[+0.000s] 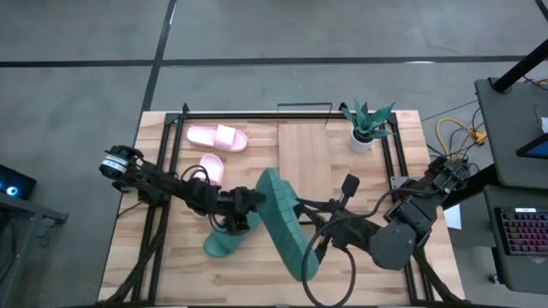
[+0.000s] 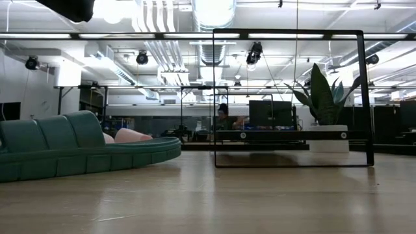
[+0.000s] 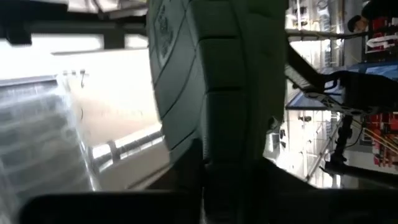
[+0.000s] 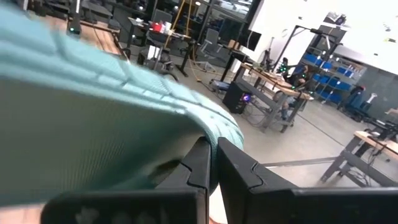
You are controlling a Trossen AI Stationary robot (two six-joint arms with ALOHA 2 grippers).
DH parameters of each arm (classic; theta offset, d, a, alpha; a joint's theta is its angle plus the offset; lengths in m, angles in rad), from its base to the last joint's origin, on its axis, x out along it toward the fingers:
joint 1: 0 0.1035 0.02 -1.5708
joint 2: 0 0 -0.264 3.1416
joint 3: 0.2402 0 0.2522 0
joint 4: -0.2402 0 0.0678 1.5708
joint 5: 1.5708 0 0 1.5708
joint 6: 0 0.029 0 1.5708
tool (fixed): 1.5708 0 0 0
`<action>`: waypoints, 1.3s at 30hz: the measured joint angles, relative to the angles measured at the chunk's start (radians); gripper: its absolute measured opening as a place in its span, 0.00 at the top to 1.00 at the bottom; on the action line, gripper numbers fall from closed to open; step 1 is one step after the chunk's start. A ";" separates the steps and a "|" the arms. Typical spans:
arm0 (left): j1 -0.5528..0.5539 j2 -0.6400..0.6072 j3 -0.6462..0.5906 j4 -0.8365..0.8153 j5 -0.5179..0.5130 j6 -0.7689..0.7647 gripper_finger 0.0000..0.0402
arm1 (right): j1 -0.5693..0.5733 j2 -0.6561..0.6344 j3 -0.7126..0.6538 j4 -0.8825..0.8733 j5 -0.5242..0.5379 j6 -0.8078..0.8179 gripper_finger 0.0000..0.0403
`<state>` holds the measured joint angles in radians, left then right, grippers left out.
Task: Pick and place slides into the shelf
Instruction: Put the right green slipper on the shelf
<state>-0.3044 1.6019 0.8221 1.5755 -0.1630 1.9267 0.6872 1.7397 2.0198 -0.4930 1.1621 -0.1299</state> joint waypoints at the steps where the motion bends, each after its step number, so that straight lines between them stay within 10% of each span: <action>1: -0.005 -0.005 0.001 -0.001 -0.021 -0.004 0.93 | 0.000 0.000 -0.001 -0.001 0.002 0.000 0.97; 21: -0.025 -0.197 -0.086 -0.162 -0.344 -0.192 0.93 | 0.014 -0.035 0.027 -0.011 0.140 -0.142 0.66; 27: -0.024 -0.324 -0.117 -0.356 -0.482 -0.343 0.93 | 0.062 -0.064 0.034 0.011 0.394 -0.427 0.60; 39: -0.025 -0.606 -0.099 -0.987 -0.561 -0.898 0.93 | 0.219 -0.163 0.035 0.058 0.410 -0.548 0.64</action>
<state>-0.3290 0.9959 0.7235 0.5888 -0.7241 1.0290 0.9061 1.5770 2.0548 -0.4355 1.5720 -0.6778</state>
